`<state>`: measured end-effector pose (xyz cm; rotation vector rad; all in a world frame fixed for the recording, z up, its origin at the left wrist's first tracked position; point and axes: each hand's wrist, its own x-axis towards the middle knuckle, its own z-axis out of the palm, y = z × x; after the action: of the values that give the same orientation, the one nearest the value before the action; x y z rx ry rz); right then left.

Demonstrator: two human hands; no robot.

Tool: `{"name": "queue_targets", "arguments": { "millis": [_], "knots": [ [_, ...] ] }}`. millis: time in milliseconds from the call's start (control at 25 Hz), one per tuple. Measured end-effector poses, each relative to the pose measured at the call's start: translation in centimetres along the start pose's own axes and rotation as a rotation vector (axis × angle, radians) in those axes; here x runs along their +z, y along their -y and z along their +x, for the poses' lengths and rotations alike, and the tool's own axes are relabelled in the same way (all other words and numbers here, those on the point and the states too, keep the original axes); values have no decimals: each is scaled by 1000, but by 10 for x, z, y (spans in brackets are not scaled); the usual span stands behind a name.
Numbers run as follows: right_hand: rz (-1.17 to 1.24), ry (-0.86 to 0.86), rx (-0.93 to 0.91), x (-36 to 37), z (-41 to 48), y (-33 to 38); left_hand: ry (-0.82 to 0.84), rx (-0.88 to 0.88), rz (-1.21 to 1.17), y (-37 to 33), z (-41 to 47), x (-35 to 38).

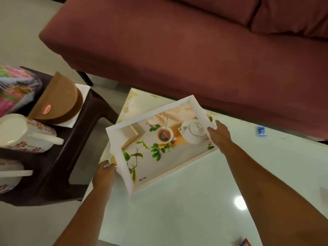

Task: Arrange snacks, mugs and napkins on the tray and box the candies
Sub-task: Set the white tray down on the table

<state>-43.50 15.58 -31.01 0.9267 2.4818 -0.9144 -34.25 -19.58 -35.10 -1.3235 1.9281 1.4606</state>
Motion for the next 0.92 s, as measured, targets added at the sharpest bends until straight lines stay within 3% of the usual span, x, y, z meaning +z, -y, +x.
{"name": "queue_targets", "arguments": {
  "millis": [200, 400, 640, 920],
  "knots": [
    [-47, 7, -1, 10, 33, 16, 33, -49, -307, -3, -4, 4],
    [-11, -67, 18, 12, 45, 15, -16, -70, -457, -13, -11, 13],
    [234, -337, 140, -11, 18, -30, 36, 49, -417, -43, -21, 31],
    [456, -540, 331, -15, -42, -112, -70, 146, -313, -58, -48, 73]
  ]
}}
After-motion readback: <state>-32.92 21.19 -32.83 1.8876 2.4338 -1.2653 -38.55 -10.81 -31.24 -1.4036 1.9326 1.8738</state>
